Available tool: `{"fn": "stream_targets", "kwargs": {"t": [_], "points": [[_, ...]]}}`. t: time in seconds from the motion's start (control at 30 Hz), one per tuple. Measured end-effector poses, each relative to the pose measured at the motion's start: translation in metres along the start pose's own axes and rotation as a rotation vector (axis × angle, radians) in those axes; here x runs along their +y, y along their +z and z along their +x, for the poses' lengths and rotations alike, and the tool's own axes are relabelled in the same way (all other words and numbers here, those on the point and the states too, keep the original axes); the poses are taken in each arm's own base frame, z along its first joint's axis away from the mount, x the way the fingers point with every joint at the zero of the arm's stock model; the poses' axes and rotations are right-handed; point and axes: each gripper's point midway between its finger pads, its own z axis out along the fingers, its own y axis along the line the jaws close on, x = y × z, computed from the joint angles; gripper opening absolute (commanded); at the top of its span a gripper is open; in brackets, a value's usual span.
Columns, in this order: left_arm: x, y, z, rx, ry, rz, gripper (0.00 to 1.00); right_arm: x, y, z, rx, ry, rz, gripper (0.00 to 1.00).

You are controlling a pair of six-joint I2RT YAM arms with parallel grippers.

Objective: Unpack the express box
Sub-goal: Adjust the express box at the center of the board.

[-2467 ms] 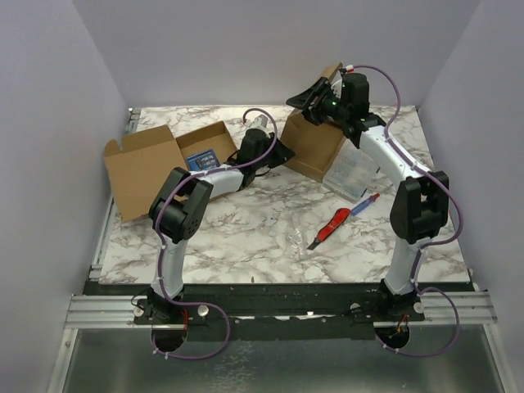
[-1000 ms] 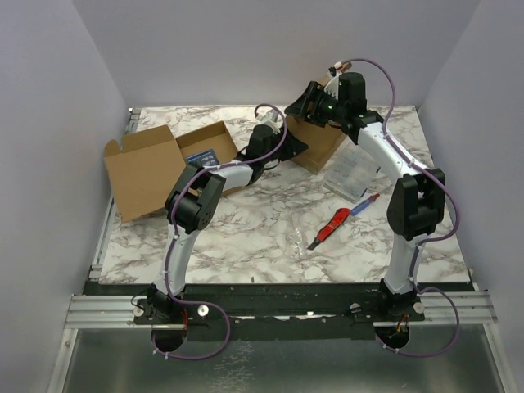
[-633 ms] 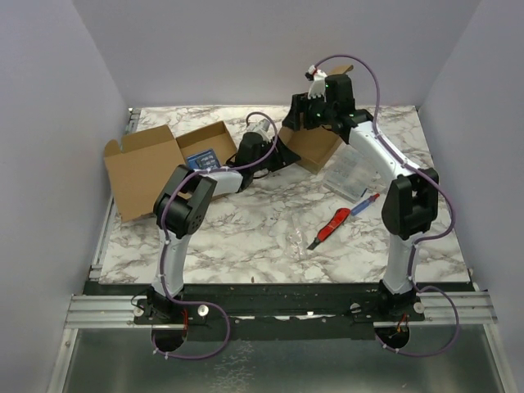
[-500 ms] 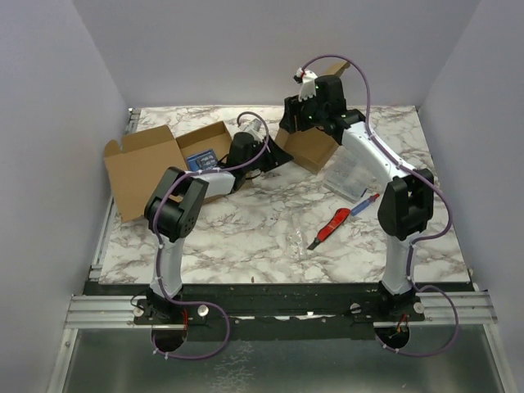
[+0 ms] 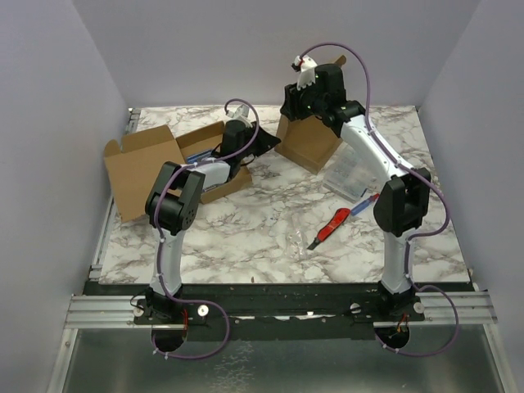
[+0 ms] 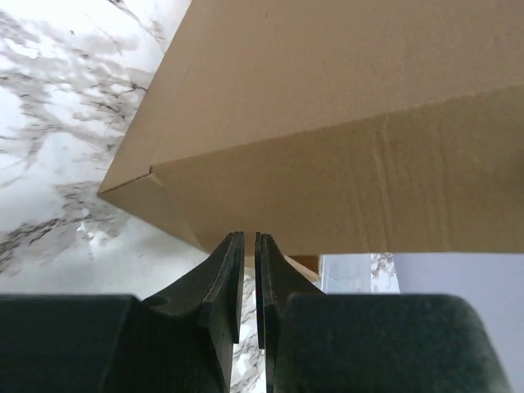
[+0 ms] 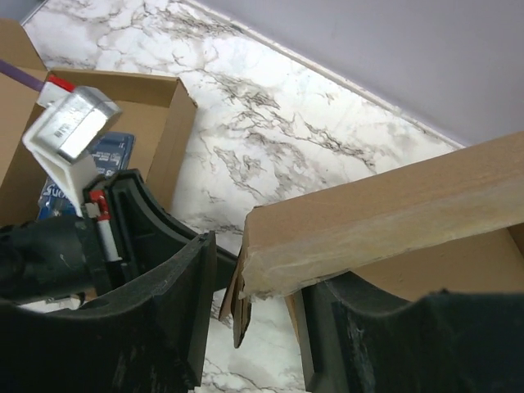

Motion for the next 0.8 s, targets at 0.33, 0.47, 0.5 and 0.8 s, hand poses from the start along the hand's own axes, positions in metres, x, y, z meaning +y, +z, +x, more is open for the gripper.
{"fn": "stream_targets", "kwargs": {"t": [0.33, 0.47, 0.5, 0.8], "points": [[-0.013, 0.031, 0.018, 0.028, 0.015, 0.036, 0.16, 0.006, 0.016, 0.008, 0.024, 0.017, -0.042, 0.48], [-0.023, 0.034, 0.016, 0.024, 0.025, 0.054, 0.16, 0.010, 0.019, 0.010, 0.030, 0.022, -0.053, 0.48], [-0.024, 0.035, 0.015, 0.020, 0.028, 0.056, 0.16, 0.011, 0.020, 0.010, 0.032, 0.025, -0.054, 0.48], [-0.010, 0.041, 0.022, 0.023, 0.022, 0.026, 0.16, 0.012, 0.022, 0.025, 0.043, 0.101, -0.035, 0.49]]}}
